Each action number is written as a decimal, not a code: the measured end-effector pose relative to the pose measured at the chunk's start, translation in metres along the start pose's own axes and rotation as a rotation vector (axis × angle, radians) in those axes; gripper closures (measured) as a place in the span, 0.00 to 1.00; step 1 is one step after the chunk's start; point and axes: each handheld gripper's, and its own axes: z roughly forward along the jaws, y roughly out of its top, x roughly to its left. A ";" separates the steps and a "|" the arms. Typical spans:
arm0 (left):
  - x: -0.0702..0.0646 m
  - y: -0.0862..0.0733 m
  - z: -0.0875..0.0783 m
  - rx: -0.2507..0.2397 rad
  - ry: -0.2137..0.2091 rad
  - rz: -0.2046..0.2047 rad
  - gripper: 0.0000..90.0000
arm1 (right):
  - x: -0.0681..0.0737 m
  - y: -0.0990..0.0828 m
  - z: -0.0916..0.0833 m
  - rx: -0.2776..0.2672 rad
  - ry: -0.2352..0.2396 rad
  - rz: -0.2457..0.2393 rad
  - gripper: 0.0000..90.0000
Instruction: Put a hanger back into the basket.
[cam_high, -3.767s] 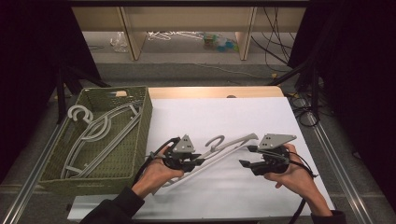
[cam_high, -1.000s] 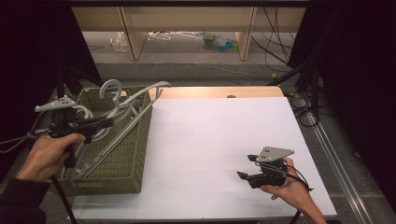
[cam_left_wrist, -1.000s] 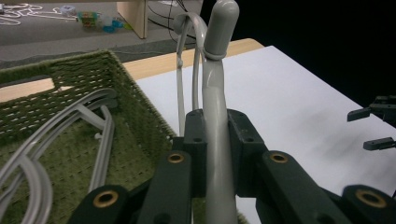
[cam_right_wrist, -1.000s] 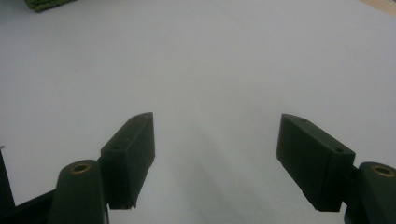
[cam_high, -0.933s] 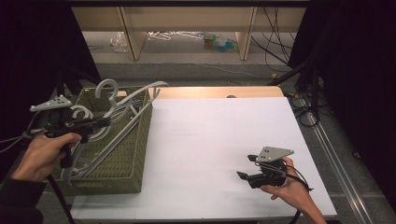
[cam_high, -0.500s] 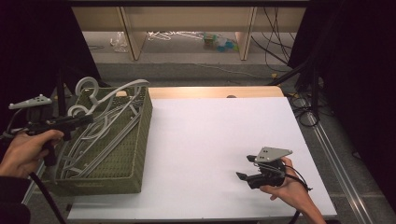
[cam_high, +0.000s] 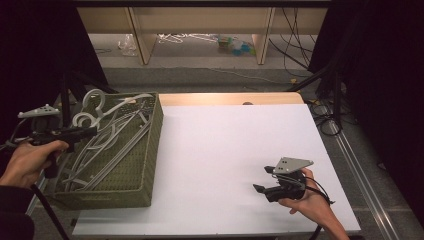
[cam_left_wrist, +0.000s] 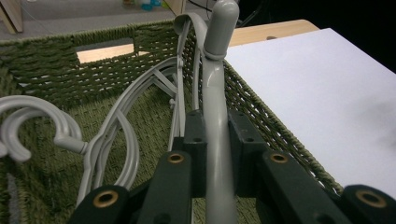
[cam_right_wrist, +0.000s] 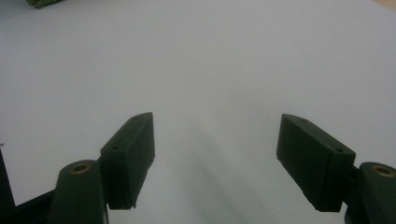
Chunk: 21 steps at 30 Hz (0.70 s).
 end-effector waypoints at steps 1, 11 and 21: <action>0.000 0.000 0.002 0.001 -0.001 -0.001 0.87 | 0.000 0.000 0.000 0.001 0.001 0.002 0.32; 0.021 0.006 0.013 0.038 -0.037 -0.028 0.87 | 0.000 0.000 0.000 0.004 0.005 0.001 0.32; 0.037 -0.007 0.018 0.087 0.032 -0.003 0.87 | 0.001 0.000 0.001 0.012 0.012 -0.001 0.32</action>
